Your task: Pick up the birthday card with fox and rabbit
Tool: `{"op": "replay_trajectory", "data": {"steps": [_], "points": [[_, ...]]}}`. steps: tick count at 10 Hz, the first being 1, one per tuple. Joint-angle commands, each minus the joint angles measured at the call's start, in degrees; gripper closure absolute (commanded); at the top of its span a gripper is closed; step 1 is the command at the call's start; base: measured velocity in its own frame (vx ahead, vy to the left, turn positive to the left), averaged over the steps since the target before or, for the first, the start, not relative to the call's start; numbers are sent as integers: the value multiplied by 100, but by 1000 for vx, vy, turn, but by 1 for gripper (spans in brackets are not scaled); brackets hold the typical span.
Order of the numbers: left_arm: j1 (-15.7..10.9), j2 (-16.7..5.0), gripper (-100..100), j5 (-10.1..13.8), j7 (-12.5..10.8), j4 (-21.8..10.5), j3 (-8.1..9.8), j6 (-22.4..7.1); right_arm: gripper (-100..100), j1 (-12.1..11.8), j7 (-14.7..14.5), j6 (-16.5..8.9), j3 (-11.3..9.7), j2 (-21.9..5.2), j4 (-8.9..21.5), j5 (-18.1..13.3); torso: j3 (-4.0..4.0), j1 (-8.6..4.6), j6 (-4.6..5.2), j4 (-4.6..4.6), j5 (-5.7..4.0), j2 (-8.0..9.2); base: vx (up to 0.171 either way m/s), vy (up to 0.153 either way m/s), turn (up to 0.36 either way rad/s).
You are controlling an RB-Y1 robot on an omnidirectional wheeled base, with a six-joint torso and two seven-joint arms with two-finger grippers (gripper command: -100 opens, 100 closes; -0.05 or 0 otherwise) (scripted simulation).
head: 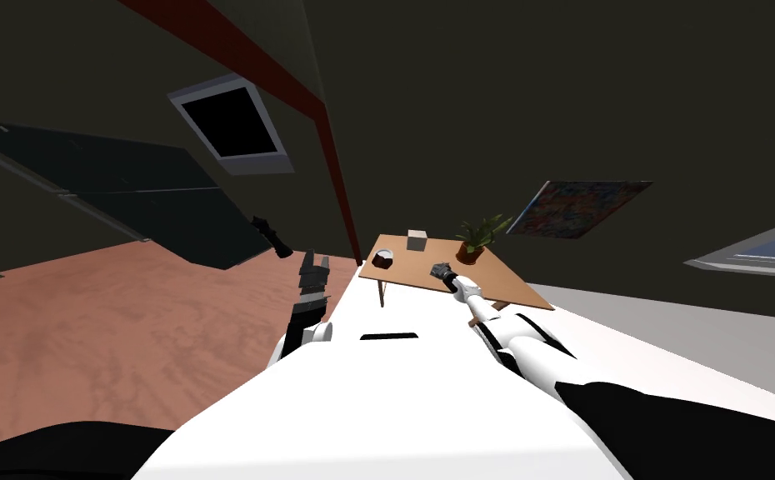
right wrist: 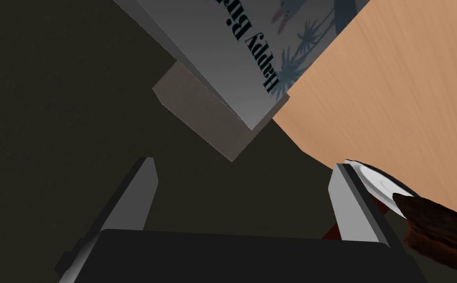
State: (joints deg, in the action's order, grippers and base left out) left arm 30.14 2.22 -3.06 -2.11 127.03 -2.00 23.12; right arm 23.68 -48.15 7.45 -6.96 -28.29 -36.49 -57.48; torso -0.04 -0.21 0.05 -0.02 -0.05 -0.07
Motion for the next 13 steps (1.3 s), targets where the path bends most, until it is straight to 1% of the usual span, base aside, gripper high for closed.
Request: {"op": "replay_trajectory", "data": {"steps": [1,3,4,5,6,8,9,10,11,12,13], "points": [[0,0,0,0,0,0,0,0,-100,-60,155,-99,-265,-129,-128,16,0,0,0,0,0,0,5,-18,-9],[0,0,0,0,0,0,0,0,-100,-36,107,-195,-310,-242,192,-217,2,9,-2,1,3,2,10,-34,61],[0,0,0,0,0,0,0,0,-100,-36,107,-195,-310,-242,202,-217,0,4,-1,1,2,0,14,-38,26],[0,0,0,0,0,0,0,0,-100,-56,81,-255,-349,-300,433,-368,0,5,-1,1,2,-1,32,-50,78],[0,0,0,0,0,0,0,0,-100,-115,75,-274,-382,-291,562,-431,-4,1,-2,-1,1,-7,62,-68,75],[0,0,0,0,0,0,0,0,-100,-115,75,-274,-382,-291,562,-431,-7,1,-1,-2,0,-13,28,-31,5],[0,0,0,0,0,0,0,0,-100,-137,191,-320,-456,-321,504,-419,-3,13,-2,-1,3,-5,0,0,0],[0,0,0,0,0,0,0,0,0,-134,142,-301,-430,-312,519,-424,0,19,-2,1,5,0,0,0,0],[0,0,0,0,0,0,0,0,-100,-328,258,-357,-531,-399,245,-444,2,21,-2,1,5,2,56,-2,-86],[1,0,0,0,0,0,0,0,-100,-521,369,-412,-630,-484,57,-465,-5,20,1,-1,5,-11,108,15,-119],[1,0,0,0,0,0,0,0,-100,-521,369,-412,-630,-484,-18,-465,-15,25,0,-5,6,-27,102,14,-40]]}}
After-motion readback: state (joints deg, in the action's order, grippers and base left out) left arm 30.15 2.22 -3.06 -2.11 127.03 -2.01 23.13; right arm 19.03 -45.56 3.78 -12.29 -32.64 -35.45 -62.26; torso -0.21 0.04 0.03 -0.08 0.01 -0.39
